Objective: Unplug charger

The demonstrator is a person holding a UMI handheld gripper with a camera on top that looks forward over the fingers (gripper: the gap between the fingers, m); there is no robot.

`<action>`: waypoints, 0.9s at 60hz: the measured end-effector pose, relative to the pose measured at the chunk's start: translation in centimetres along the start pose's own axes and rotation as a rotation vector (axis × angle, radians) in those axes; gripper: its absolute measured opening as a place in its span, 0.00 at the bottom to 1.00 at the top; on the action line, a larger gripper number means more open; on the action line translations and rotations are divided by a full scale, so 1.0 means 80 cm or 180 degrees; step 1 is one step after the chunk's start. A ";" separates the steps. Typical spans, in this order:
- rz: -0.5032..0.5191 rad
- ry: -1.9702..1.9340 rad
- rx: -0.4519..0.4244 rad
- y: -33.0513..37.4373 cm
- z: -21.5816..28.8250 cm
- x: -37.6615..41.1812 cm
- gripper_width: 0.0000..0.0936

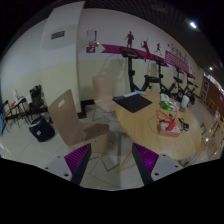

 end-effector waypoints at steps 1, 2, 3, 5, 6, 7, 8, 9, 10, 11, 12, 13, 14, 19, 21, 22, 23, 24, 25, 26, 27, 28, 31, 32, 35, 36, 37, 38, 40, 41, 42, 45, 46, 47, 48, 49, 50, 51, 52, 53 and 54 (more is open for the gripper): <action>-0.0027 -0.0020 0.0014 0.000 -0.001 -0.003 0.92; -0.0055 -0.0043 0.0027 -0.001 -0.002 -0.006 0.92; -0.0081 -0.0066 0.0043 -0.001 -0.002 -0.009 0.92; -0.0143 -0.0114 0.0075 -0.004 -0.004 -0.018 0.92; -0.0174 -0.0139 0.0086 -0.007 -0.003 -0.023 0.91; -0.0207 -0.0167 0.0092 -0.010 -0.003 -0.029 0.92; -0.0227 -0.0189 0.0087 -0.031 -0.005 -0.050 0.92; -0.0260 -0.0212 0.0092 -0.036 -0.003 -0.055 0.91; -0.0294 -0.0232 0.0093 -0.039 -0.003 -0.061 0.91; -0.0327 -0.0251 0.0092 -0.042 -0.003 -0.067 0.92; -0.0360 -0.0270 0.0090 -0.045 -0.003 -0.074 0.91; -0.0396 -0.0289 0.0085 -0.049 -0.003 -0.081 0.91; -0.0430 -0.0305 0.0078 -0.053 -0.003 -0.088 0.92; -0.0621 -0.0338 0.0044 -0.058 -0.005 -0.122 0.91; -0.0694 -0.0361 0.0031 -0.069 -0.006 -0.140 0.91; -0.0728 -0.0378 0.0024 -0.075 -0.007 -0.148 0.91; -0.0761 -0.0398 0.0018 -0.080 -0.008 -0.157 0.91; -0.0793 -0.0417 0.0013 -0.085 -0.009 -0.166 0.92; -0.0822 -0.0434 0.0008 -0.090 -0.009 -0.175 0.91; -0.0849 -0.0448 0.0003 -0.095 -0.010 -0.183 0.92; -0.0877 -0.0464 -0.0004 -0.099 -0.010 -0.192 0.91; -0.0905 -0.0481 -0.0014 -0.102 -0.011 -0.201 0.91; -0.0969 -0.0532 -0.0054 -0.113 -0.010 -0.224 0.92; -0.0982 -0.0548 -0.0073 -0.116 -0.009 -0.230 0.92; -0.1022 -0.0581 -0.0123 -0.125 -0.009 -0.250 0.92; -0.1032 -0.0587 -0.0142 -0.128 -0.008 -0.257 0.92; -0.1041 -0.0596 -0.0162 -0.131 -0.008 -0.263 0.92; -0.1049 -0.0606 -0.0184 -0.135 -0.007 -0.269 0.92; -0.1064 -0.0625 -0.0226 -0.142 -0.006 -0.281 0.92; -0.1068 -0.0636 -0.0243 -0.146 -0.005 -0.286 0.92; -0.1070 -0.0646 -0.0255 -0.151 -0.005 -0.291 0.92; -0.1079 -0.0674 -0.0281 -0.165 -0.006 -0.306 0.92; -0.1083 -0.0681 -0.0289 -0.170 -0.005 -0.310 0.91; -0.1086 -0.0685 -0.0300 -0.176 -0.005 -0.314 0.91; -0.1091 -0.0691 -0.0311 -0.181 -0.005 -0.319 0.91; -0.1093 -0.0694 -0.0321 -0.187 -0.005 -0.324 0.92; -0.1094 -0.0696 -0.0329 -0.193 -0.005 -0.328 0.92; -0.1092 -0.0697 -0.0339 -0.199 -0.005 -0.333 0.91; -0.1088 -0.0699 -0.0351 -0.205 -0.004 -0.336 0.92; -0.1080 -0.0701 -0.0362 -0.212 -0.004 -0.339 0.92; -0.1071 -0.0703 -0.0370 -0.219 -0.004 -0.342 0.92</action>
Point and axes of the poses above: the point between the fingertips, and its own axes, seen from behind it with the camera up: x to the left, z up, y backward, against the way the camera looks, the point moved 5 cm from there along y, backward, against the way the camera looks, and after that the axes turned 10 degrees about -z, right-handed, at the moved point
